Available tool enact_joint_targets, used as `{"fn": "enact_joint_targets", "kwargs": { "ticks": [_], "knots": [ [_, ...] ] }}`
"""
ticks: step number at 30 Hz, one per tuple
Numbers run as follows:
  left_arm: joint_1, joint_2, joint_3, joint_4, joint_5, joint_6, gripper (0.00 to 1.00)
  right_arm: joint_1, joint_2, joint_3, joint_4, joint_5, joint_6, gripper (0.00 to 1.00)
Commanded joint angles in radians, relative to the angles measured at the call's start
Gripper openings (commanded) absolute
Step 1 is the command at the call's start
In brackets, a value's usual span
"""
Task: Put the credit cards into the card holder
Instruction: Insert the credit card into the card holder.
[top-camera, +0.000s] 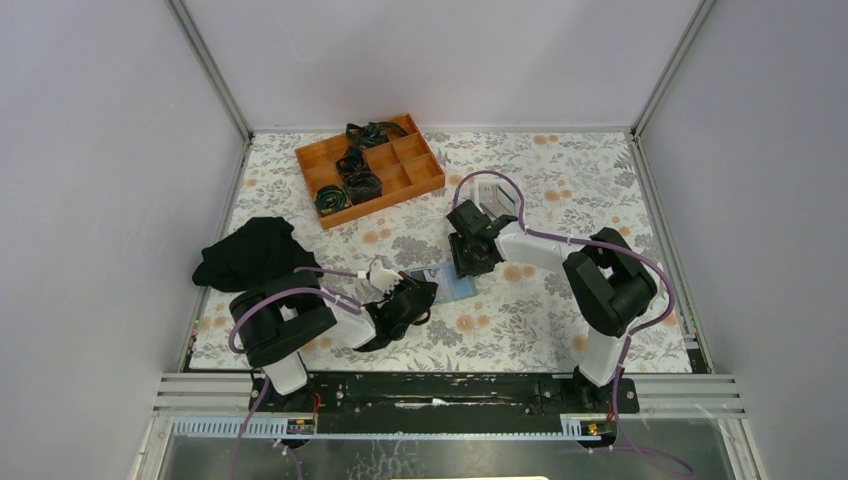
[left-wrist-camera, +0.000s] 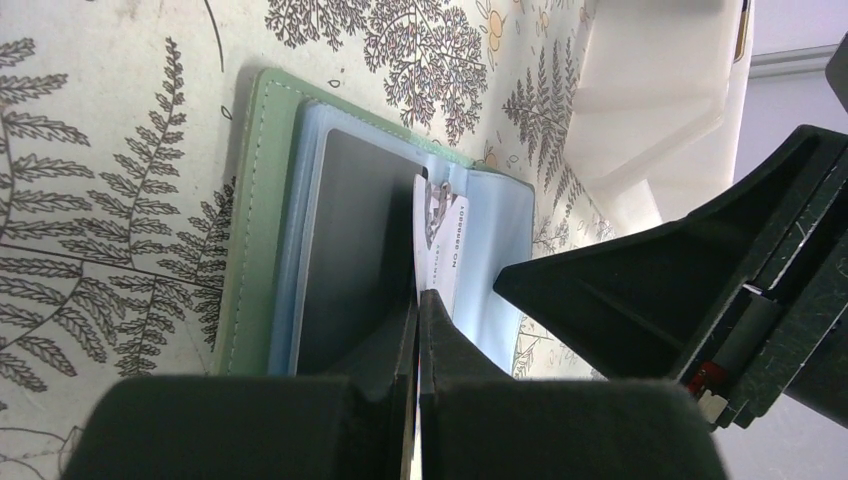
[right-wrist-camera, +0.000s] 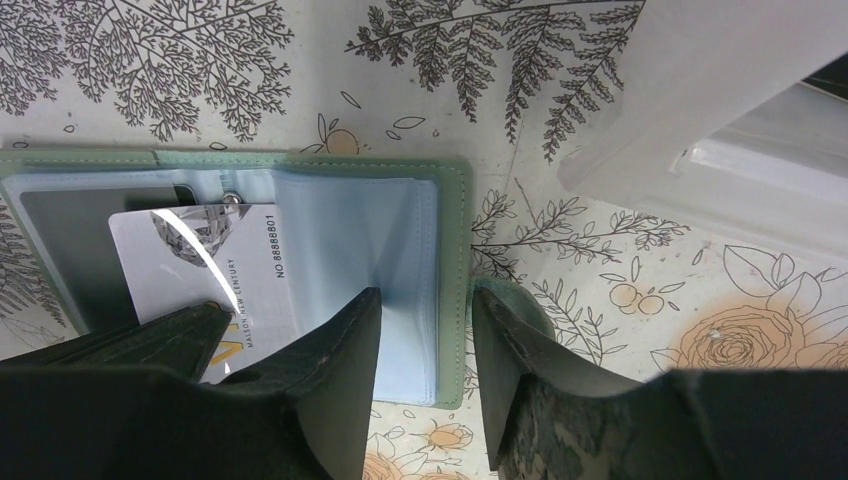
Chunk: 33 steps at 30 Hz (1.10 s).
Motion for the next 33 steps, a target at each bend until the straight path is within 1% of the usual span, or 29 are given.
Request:
{"fn": "enact_joint_targets", "kwargs": {
  "ticks": [1, 8, 20, 33],
  "knots": [
    [-0.002, 0.078, -0.03, -0.157, 0.084, 0.039, 0.0, -0.001, 0.034, -0.041, -0.027, -0.013, 0.007, 0.46],
    [0.023, 0.049, -0.061, -0.098, 0.082, 0.045, 0.0, -0.003, 0.038, -0.055, -0.027, 0.004, 0.007, 0.46],
    [0.048, 0.105, -0.121, 0.135, 0.137, 0.058, 0.0, -0.012, 0.038, -0.058, -0.051, 0.04, 0.004, 0.47],
    [0.05, 0.16, -0.123, 0.191, 0.133, 0.022, 0.0, -0.014, 0.04, -0.075, -0.067, 0.05, 0.003, 0.47]
  ]
}}
